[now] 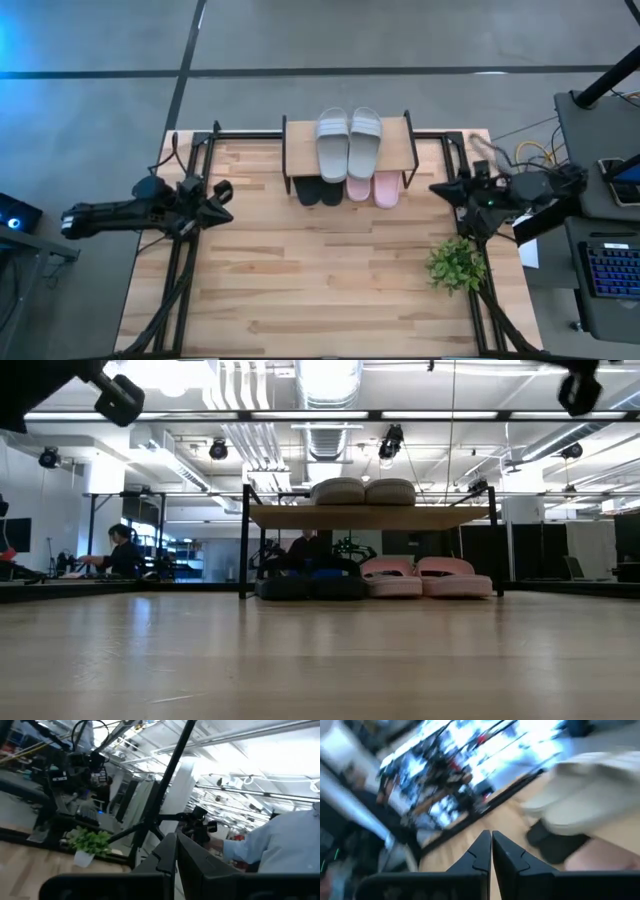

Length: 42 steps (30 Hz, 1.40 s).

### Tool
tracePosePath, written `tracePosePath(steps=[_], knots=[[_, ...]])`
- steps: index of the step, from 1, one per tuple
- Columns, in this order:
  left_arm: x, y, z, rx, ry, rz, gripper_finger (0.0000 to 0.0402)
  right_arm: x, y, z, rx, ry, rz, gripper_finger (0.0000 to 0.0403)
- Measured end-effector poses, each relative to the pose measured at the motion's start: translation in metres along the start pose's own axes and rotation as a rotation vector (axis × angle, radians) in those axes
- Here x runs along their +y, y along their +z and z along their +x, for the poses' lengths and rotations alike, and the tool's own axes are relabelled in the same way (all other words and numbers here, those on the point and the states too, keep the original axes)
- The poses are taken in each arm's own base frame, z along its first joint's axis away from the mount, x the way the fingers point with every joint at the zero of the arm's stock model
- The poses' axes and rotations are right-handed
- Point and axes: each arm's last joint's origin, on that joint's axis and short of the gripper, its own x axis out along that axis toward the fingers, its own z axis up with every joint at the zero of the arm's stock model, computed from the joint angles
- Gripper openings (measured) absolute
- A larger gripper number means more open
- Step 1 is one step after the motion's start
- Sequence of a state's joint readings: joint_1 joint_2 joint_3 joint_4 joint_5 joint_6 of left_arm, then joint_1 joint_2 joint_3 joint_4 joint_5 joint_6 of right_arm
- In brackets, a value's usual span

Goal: Pick and place slides into the shelf
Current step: Return to Home Position

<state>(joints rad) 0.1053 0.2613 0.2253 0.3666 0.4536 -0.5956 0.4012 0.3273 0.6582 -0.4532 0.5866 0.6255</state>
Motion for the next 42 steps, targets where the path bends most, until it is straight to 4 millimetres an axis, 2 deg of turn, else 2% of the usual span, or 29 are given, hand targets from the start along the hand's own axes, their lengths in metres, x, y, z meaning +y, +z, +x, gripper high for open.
tracePosePath(steps=[4,7,11,15,22,30,37,42], knots=[[0.003,-0.007,-0.006,-0.015,0.050,-0.088,0.0000,-0.024,-0.010,-0.019,-0.053,0.021,0.179,0.0009],[0.005,-0.012,-0.010,-0.034,0.068,-0.201,0.0000,-0.025,-0.014,-0.022,-0.088,0.181,0.038,0.0009],[0.000,-0.009,-0.013,-0.051,0.026,-0.045,0.0000,-0.026,-0.018,-0.027,-0.165,0.350,-0.088,0.0009],[-0.001,-0.009,-0.018,-0.072,0.068,0.104,0.0000,-0.028,-0.026,-0.023,-0.135,0.322,-0.161,0.0009],[0.010,-0.026,-0.026,0.053,0.258,0.115,0.0000,-0.032,-0.036,-0.018,-0.087,0.289,-0.245,0.0009],[0.016,-0.037,-0.028,0.162,0.311,0.131,0.0000,-0.036,-0.051,-0.009,-0.063,0.269,-0.324,0.0009],[0.020,-0.041,-0.027,0.121,0.295,0.146,0.0000,-0.041,-0.078,0.009,-0.121,0.291,-0.323,0.0009],[0.024,-0.047,-0.027,0.128,0.299,0.141,0.0000,-0.044,-0.090,0.015,-0.117,0.302,-0.293,0.0009]])
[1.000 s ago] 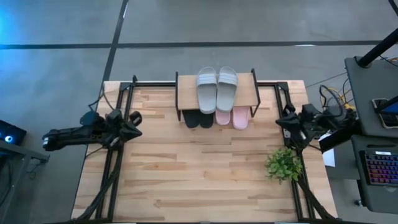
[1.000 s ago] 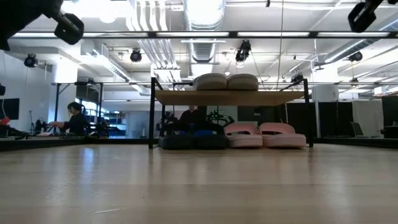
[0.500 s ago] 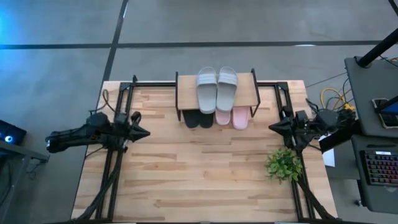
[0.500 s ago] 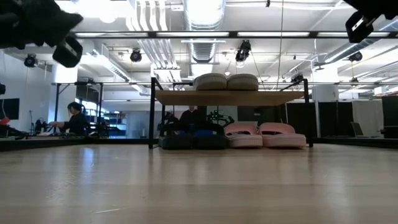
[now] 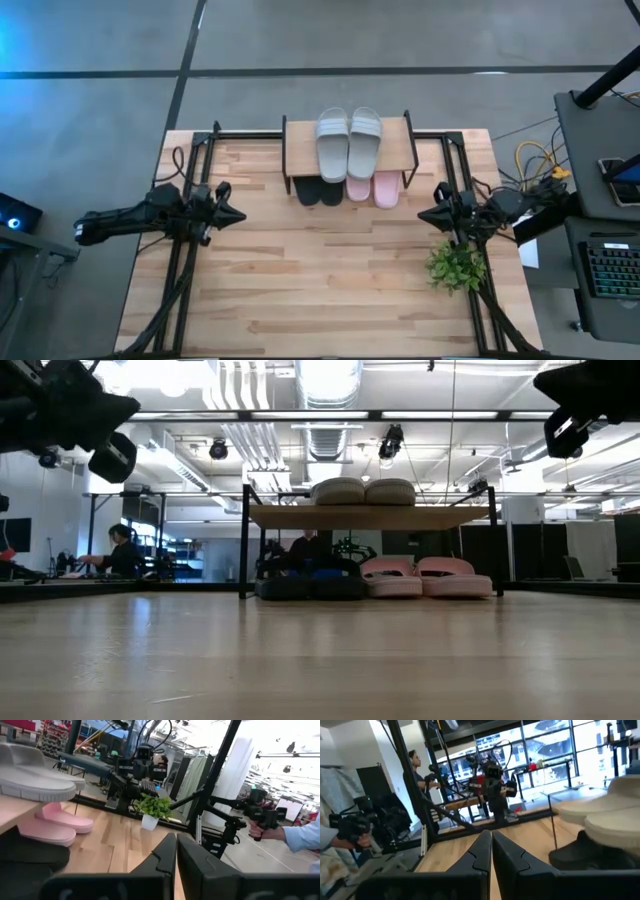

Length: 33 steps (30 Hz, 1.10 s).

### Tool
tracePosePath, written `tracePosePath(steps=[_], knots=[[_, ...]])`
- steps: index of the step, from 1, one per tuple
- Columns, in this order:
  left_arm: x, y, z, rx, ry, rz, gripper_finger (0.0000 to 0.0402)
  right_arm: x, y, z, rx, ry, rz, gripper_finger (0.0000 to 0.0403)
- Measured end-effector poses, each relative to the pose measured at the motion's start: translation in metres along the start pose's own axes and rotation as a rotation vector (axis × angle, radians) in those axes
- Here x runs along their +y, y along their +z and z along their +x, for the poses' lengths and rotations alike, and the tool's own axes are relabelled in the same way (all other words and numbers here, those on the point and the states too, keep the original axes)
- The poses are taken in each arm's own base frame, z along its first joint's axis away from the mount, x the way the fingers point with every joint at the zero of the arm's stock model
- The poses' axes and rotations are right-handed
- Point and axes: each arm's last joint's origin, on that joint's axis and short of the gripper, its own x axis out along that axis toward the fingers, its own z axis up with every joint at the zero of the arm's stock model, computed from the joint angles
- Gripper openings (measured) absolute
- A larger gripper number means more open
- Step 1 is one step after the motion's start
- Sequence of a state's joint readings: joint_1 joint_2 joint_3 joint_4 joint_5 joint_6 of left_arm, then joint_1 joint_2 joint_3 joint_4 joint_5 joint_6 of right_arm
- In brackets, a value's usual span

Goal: Pick and place slides into the shelf
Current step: Return to Home Position

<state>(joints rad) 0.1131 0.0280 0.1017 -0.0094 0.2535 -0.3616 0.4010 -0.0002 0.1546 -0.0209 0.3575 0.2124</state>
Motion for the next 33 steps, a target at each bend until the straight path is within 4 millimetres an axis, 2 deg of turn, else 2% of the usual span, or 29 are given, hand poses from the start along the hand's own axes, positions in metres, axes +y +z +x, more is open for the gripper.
tracePosePath(steps=[8,12,33], knots=[[0.009,-0.022,0.004,0.045,0.019,-0.096,0.0000,-0.001,-0.014,0.004,-0.035,0.034,0.029,0.0009],[0.010,-0.023,0.005,0.024,0.010,-0.106,0.0000,-0.003,-0.029,0.006,-0.069,0.051,0.044,0.0009],[0.011,-0.025,0.005,0.036,0.006,0.019,0.0000,-0.004,-0.031,0.007,-0.050,0.005,0.094,0.0009]])
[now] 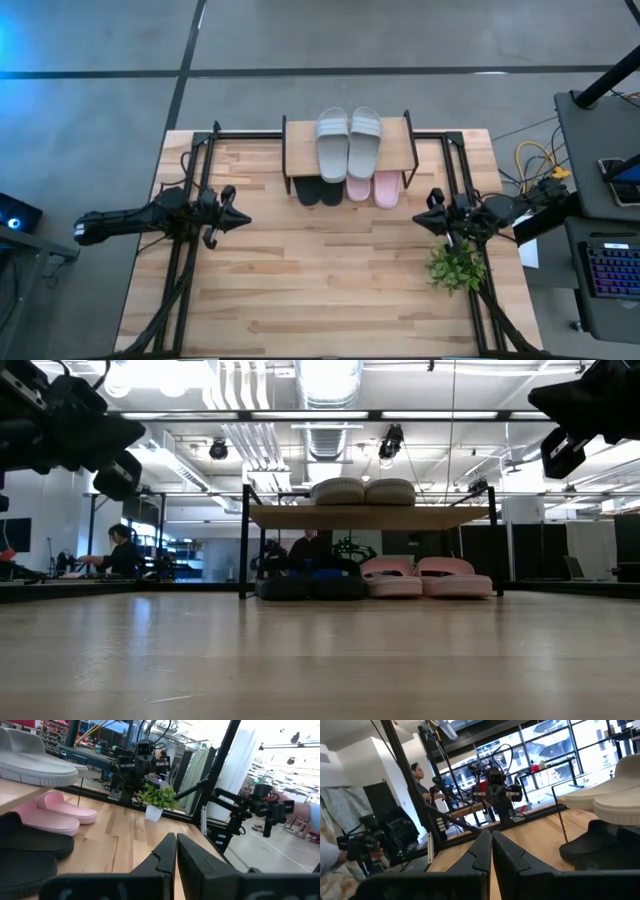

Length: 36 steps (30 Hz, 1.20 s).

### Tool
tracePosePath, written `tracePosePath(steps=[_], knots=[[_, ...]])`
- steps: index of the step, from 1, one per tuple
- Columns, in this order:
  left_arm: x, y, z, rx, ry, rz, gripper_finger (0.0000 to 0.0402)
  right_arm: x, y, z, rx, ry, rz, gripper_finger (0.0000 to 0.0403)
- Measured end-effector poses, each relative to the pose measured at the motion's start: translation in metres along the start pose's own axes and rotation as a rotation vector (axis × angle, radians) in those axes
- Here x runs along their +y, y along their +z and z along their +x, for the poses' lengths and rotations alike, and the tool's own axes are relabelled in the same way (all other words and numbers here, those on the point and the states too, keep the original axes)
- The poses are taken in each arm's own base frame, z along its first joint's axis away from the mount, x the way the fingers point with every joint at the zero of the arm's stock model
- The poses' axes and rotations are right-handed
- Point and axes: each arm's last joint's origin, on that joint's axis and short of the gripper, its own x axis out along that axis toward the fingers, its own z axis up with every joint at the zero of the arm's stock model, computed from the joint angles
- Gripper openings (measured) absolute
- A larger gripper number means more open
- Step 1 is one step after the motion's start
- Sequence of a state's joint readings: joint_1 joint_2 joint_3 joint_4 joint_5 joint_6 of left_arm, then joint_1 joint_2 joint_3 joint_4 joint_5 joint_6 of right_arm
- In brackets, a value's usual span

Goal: Pick and place slides into the shelf
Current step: Return to Home Position

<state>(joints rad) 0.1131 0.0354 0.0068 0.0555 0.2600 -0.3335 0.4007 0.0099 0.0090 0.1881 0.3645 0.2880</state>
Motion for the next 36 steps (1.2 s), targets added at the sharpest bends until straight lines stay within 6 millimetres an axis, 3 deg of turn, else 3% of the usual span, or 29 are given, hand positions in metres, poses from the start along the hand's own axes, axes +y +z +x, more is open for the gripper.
tracePosePath(steps=[12,20,36], knots=[[-0.002,0.006,0.000,-0.049,-0.017,0.026,0.0000,-0.001,-0.002,0.001,0.017,-0.034,-0.077,0.0009],[-0.005,0.013,-0.001,-0.128,-0.023,0.299,0.0000,-0.002,0.000,0.001,0.003,-0.075,-0.315,0.0009],[0.000,0.002,0.004,-0.007,0.005,0.265,0.0000,-0.003,-0.004,0.001,0.035,-0.087,-0.305,0.0009]])
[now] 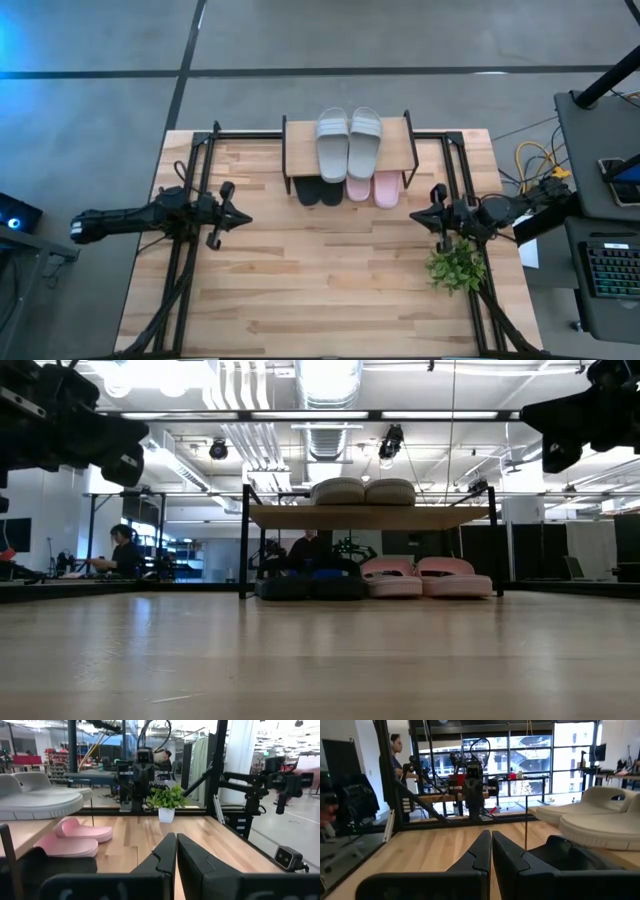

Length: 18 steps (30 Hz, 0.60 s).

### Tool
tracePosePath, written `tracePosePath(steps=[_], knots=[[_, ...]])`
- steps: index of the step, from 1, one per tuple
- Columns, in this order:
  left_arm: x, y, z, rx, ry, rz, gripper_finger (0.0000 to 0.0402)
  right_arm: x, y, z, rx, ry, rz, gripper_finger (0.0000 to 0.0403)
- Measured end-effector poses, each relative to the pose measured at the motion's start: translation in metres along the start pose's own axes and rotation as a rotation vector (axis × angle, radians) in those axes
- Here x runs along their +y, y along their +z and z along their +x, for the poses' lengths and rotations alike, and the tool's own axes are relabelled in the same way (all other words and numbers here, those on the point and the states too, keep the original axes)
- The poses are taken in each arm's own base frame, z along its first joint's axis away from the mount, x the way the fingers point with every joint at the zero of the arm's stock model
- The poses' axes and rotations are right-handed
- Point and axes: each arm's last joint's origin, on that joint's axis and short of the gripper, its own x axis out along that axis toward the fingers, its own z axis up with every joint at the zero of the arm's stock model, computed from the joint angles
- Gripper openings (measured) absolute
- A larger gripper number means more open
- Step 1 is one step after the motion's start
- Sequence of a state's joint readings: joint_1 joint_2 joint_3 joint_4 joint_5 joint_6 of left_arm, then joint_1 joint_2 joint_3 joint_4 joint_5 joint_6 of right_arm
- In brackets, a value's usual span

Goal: Pick and place slides into the shelf
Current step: Return to Home Position

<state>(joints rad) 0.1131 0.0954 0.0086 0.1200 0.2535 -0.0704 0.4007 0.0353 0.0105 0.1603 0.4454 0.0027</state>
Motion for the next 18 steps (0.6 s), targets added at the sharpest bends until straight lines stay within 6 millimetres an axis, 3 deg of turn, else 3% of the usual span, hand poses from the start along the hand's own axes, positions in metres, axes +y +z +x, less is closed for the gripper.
tracePosePath(steps=[18], knots=[[0.0012,-0.0048,0.0033,0.052,0.003,-0.014,0.0000,0.0000,0.0000,0.0000,0.000,0.000,0.102,0.0009]])
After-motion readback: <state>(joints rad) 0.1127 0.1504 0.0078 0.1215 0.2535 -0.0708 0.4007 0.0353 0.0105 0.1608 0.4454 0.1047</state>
